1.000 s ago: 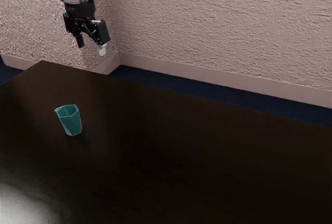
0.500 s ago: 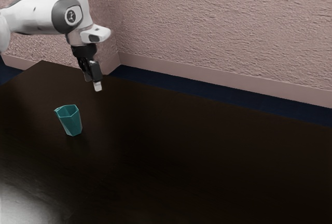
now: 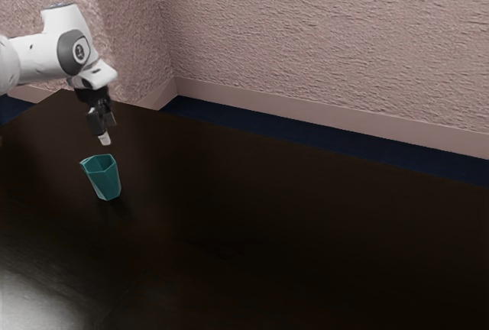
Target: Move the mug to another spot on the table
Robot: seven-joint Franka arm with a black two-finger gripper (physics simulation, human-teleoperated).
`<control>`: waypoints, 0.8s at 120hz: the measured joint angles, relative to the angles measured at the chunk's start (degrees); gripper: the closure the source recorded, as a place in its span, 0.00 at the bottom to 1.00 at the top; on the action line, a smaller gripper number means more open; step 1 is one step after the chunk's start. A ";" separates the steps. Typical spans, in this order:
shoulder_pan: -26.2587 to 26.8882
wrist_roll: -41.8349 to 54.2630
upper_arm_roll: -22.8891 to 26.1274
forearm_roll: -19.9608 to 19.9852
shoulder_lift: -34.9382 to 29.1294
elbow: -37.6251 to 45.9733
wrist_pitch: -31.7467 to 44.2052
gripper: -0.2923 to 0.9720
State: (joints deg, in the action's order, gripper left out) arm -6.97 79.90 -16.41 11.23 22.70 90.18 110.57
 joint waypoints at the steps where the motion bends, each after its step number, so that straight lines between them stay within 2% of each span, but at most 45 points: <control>1: -0.16 0.66 0.00 0.01 0.12 -0.10 0.14 0.23; 20: -2.98 13.23 0.05 0.35 0.78 -1.21 1.47 0.24; 33: -5.92 21.67 0.05 1.81 1.10 -2.19 0.72 0.25; 49: -9.75 31.16 0.06 4.72 4.82 -5.97 -1.94 0.27; 96: -12.88 52.33 0.15 10.14 9.55 -6.99 -4.16 0.30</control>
State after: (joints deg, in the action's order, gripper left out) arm -19.85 132.23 -16.26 21.38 32.24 83.20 106.41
